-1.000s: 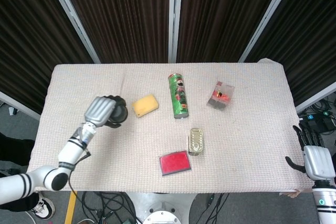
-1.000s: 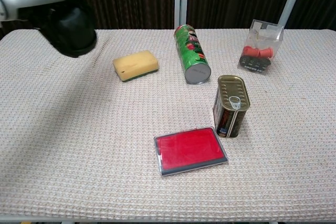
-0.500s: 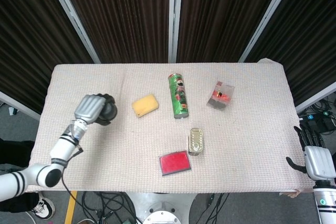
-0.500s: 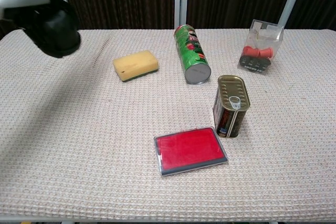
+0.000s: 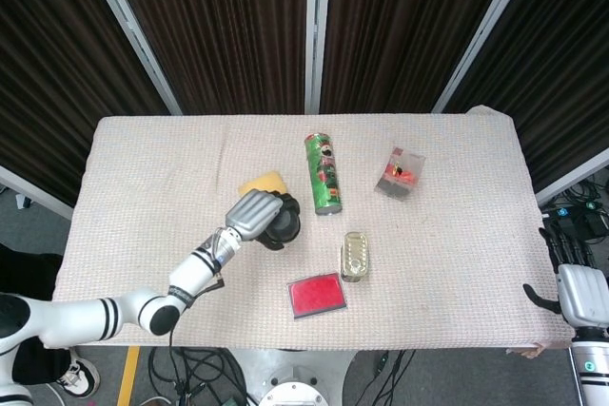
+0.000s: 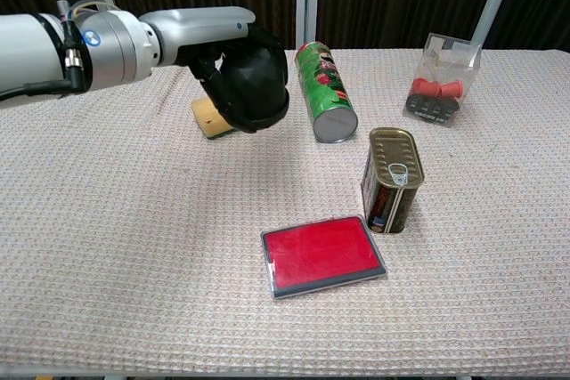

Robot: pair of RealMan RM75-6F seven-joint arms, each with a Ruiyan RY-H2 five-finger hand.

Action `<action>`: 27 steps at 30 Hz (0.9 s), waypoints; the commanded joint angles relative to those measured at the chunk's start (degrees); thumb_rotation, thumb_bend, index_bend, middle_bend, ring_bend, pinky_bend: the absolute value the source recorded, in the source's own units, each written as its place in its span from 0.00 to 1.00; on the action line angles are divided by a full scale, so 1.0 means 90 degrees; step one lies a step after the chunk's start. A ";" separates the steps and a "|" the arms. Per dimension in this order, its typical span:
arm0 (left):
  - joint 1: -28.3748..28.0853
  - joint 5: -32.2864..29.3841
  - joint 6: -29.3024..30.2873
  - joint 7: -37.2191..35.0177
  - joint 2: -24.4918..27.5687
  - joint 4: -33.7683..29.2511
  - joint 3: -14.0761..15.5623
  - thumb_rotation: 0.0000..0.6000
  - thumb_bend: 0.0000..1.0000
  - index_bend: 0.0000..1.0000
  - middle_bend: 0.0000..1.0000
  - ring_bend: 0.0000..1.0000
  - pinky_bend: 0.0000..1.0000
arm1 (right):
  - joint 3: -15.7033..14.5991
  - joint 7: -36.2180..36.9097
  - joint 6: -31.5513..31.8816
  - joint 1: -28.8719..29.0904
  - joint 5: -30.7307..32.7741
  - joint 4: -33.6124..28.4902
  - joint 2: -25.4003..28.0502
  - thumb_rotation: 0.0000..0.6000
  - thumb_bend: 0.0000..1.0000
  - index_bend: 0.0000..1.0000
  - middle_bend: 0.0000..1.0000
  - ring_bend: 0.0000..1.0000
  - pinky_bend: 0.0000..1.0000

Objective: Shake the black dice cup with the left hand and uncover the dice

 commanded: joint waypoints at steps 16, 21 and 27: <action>0.0117 0.0791 0.0049 -0.0130 0.0497 -0.1027 0.0267 1.00 0.26 0.48 0.55 0.35 0.45 | -0.0030 -0.0162 -0.0074 0.0045 -0.0028 -0.0006 -0.0078 1.00 0.13 0.00 0.00 0.00 0.00; 0.0155 0.0534 0.0311 0.0095 0.0347 -0.0742 0.0230 1.00 0.26 0.48 0.55 0.35 0.45 | -0.0039 -0.0143 -0.0051 0.0029 -0.0038 0.0024 -0.0090 1.00 0.13 0.00 0.00 0.00 0.00; 0.0353 -0.0417 0.0168 0.0087 0.0789 0.0392 0.0202 1.00 0.26 0.48 0.55 0.35 0.45 | -0.0048 -0.0162 -0.0169 0.0069 -0.0001 0.0102 -0.0148 1.00 0.13 0.00 0.00 0.00 0.00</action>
